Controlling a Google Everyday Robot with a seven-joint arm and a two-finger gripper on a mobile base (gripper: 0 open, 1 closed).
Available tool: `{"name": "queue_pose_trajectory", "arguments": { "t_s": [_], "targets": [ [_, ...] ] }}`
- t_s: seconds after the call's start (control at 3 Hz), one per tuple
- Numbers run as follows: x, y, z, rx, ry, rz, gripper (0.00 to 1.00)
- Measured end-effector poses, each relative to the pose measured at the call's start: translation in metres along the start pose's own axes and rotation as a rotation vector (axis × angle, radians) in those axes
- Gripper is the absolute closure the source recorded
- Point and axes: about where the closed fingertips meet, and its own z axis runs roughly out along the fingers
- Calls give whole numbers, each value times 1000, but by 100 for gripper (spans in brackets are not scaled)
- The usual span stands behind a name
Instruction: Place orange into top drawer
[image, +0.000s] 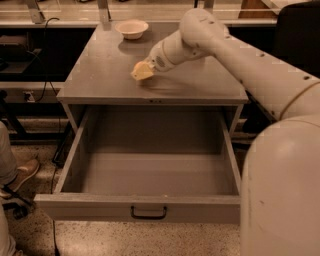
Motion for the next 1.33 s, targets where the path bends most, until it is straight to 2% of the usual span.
{"name": "queue_pose_trajectory", "arguments": {
  "t_s": [0.33,0.67,1.0,1.33],
  "targets": [
    [29,2,-87,73,20,42,100],
    [59,25,-138,63,103,76,100],
    [95,58,-166,-6,225,112,100],
    [107,73,-171,-55,277,119,100]
  ]
}}
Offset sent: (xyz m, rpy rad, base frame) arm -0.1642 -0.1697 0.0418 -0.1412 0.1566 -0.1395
